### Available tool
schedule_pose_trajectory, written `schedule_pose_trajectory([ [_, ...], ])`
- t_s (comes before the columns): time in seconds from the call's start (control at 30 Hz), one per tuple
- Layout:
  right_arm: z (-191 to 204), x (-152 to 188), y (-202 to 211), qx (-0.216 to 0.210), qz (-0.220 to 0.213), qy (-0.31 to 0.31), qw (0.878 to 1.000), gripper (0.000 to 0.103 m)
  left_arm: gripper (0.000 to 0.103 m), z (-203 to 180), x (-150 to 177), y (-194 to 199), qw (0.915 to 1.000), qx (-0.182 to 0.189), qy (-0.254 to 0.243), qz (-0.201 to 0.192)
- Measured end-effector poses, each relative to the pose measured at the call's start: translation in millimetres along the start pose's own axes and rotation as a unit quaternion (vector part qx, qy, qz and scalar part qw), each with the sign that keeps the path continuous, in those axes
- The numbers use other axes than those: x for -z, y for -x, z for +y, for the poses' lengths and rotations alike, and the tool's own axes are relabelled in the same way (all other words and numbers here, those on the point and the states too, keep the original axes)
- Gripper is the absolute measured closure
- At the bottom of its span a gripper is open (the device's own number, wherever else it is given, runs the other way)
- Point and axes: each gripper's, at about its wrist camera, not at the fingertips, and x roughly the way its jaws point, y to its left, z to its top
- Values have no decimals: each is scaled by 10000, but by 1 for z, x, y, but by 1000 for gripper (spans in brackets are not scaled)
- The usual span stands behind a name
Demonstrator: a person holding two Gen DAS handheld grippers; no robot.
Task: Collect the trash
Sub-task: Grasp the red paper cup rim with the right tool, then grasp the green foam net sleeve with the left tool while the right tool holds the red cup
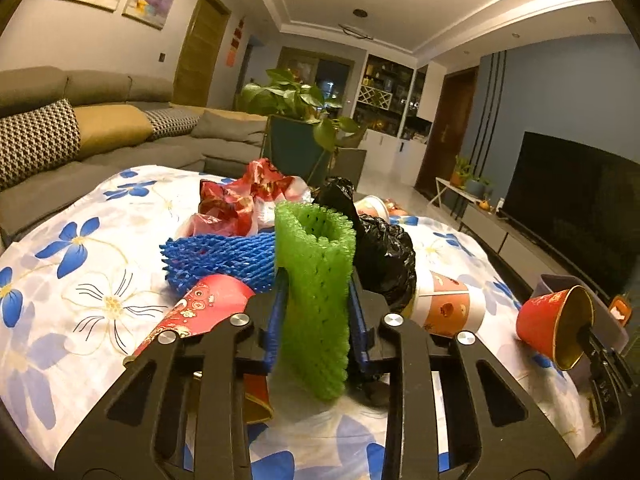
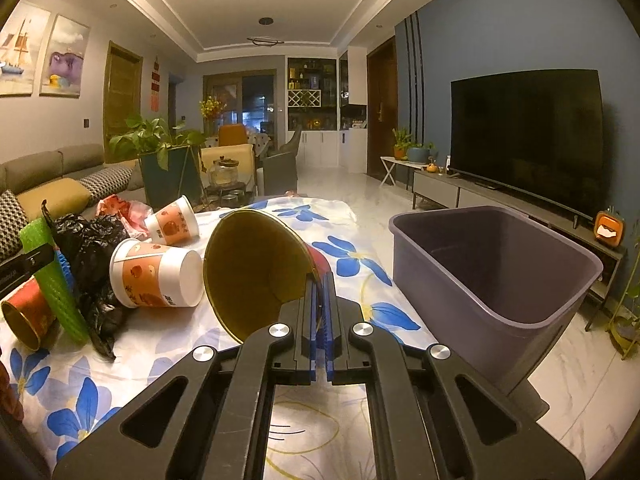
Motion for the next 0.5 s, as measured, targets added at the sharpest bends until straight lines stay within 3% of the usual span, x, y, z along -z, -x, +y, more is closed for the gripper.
schedule_pose_trajectory([
  [0.17,-7,-2,6,-43,-43,-83,9999,99,91,-1,-2,18,9999,99,34,-119],
  [0.5,-24,-9,29,-102,-226,-257,9994,99,92,-17,-14,72,9975,200,-40,-672],
])
